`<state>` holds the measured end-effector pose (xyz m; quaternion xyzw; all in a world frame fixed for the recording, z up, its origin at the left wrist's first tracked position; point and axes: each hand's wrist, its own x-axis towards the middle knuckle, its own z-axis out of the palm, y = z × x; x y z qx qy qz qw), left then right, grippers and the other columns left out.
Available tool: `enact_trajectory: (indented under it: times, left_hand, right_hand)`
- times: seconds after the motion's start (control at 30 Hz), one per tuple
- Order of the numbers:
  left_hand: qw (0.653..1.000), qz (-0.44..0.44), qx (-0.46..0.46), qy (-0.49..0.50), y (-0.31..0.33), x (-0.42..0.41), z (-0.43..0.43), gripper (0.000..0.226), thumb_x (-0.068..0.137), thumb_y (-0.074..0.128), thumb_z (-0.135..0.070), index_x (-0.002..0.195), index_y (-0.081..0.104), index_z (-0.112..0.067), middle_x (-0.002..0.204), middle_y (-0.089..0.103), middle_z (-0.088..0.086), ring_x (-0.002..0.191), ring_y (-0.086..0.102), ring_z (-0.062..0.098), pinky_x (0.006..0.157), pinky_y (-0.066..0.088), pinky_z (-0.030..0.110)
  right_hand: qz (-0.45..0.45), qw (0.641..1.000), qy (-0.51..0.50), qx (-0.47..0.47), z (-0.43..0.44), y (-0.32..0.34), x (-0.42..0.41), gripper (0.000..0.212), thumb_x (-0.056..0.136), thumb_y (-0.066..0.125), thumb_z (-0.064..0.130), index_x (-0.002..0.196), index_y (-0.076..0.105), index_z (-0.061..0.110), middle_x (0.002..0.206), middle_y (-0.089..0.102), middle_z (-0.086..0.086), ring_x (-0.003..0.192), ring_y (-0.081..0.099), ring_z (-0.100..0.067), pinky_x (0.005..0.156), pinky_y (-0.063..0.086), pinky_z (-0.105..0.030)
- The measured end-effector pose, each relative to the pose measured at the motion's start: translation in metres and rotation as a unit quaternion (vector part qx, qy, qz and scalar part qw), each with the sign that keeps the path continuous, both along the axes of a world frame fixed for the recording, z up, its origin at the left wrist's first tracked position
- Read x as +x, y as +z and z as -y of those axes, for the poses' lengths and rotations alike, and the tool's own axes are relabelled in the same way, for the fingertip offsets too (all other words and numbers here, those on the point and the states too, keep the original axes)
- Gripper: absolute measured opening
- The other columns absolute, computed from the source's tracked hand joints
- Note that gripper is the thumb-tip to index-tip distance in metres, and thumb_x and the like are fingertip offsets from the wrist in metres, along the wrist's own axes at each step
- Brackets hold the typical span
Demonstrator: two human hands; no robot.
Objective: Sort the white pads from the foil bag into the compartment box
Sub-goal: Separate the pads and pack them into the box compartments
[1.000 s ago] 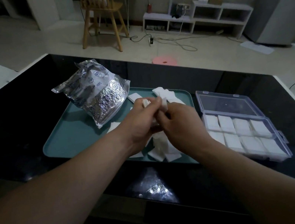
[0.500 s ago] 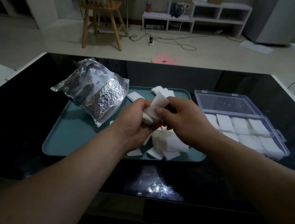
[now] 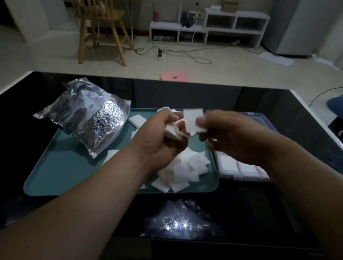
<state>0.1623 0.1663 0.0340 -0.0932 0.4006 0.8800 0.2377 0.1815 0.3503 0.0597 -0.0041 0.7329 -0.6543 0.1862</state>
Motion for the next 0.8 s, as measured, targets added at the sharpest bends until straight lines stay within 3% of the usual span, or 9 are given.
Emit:
enact_trajectory:
  times: [0.13, 0.3, 0.47, 0.57, 0.63, 0.7, 0.8]
  left_hand:
    - [0.998, -0.051, -0.005, -0.019, 0.009, 0.002, -0.026, 0.025, 0.095, 0.041, -0.008, 0.111, 0.060, -0.006, 0.086, 0.059, 0.014, 0.075, 0.059, 0.024, 0.073, 0.052, 0.036]
    - [0.993, -0.098, -0.063, -0.029, 0.011, 0.001, -0.043, 0.028, 0.096, 0.041, -0.009, 0.115, 0.062, -0.007, 0.091, 0.066, 0.014, 0.080, 0.064, 0.024, 0.073, 0.056, 0.037]
    - [0.986, -0.116, -0.116, -0.022, 0.008, 0.004, -0.064, 0.030, 0.098, 0.039, -0.009, 0.117, 0.063, -0.006, 0.104, 0.064, 0.018, 0.097, 0.063, 0.030, 0.097, 0.052, 0.048]
    - [0.989, -0.091, -0.119, 0.017, 0.006, -0.001, -0.070, 0.027, 0.103, 0.041, -0.014, 0.117, 0.063, -0.010, 0.113, 0.070, 0.018, 0.105, 0.067, 0.034, 0.100, 0.053, 0.051]
    - [0.988, -0.078, -0.125, 0.045, 0.004, -0.003, -0.072, 0.024, 0.106, 0.044, -0.021, 0.120, 0.064, -0.017, 0.107, 0.072, 0.012, 0.100, 0.068, 0.031, 0.090, 0.057, 0.045]
    - [0.991, -0.077, -0.111, 0.018, 0.002, -0.001, -0.075, 0.024, 0.107, 0.047, -0.036, 0.118, 0.064, -0.024, 0.091, 0.072, 0.006, 0.082, 0.064, 0.023, 0.069, 0.051, 0.032]
    - [0.991, -0.079, -0.092, -0.056, -0.001, 0.005, -0.077, 0.043, 0.098, 0.050, -0.062, 0.114, 0.063, -0.024, 0.085, 0.067, 0.004, 0.069, 0.058, 0.016, 0.058, 0.040, 0.026]
  right_hand:
    - [0.052, 0.999, 0.002, 0.012, -0.015, -0.003, 0.007, 0.027, 0.097, 0.063, 0.018, 0.120, 0.069, 0.004, 0.105, 0.075, -0.009, 0.093, 0.070, -0.018, 0.081, 0.051, -0.036]
    - [0.056, 0.997, -0.054, 0.001, -0.024, -0.005, 0.012, 0.029, 0.098, 0.064, 0.011, 0.125, 0.066, -0.001, 0.104, 0.074, -0.024, 0.079, 0.075, -0.021, 0.077, 0.059, -0.035]
    - [0.060, 0.991, -0.116, -0.020, -0.033, -0.007, 0.017, 0.027, 0.094, 0.068, -0.001, 0.121, 0.066, 0.003, 0.107, 0.076, -0.019, 0.074, 0.071, -0.021, 0.065, 0.057, -0.030]
    - [0.054, 0.988, -0.139, -0.050, -0.040, -0.005, 0.016, 0.015, 0.094, 0.068, -0.001, 0.107, 0.063, 0.006, 0.087, 0.076, -0.008, 0.065, 0.068, -0.014, 0.062, 0.050, -0.028]
    - [0.038, 0.983, -0.159, -0.080, -0.045, -0.004, 0.013, 0.014, 0.095, 0.069, 0.003, 0.107, 0.064, 0.009, 0.077, 0.074, -0.002, 0.061, 0.065, -0.009, 0.060, 0.047, -0.026]
    - [0.028, 0.981, -0.169, -0.094, -0.047, -0.004, 0.012, 0.012, 0.095, 0.070, 0.006, 0.105, 0.065, 0.011, 0.076, 0.071, 0.000, 0.061, 0.060, -0.009, 0.057, 0.043, -0.025]
    - [0.007, 0.985, -0.171, -0.014, -0.041, -0.008, 0.013, 0.016, 0.092, 0.074, 0.010, 0.106, 0.068, 0.005, 0.085, 0.071, -0.005, 0.069, 0.057, -0.013, 0.062, 0.042, -0.028]
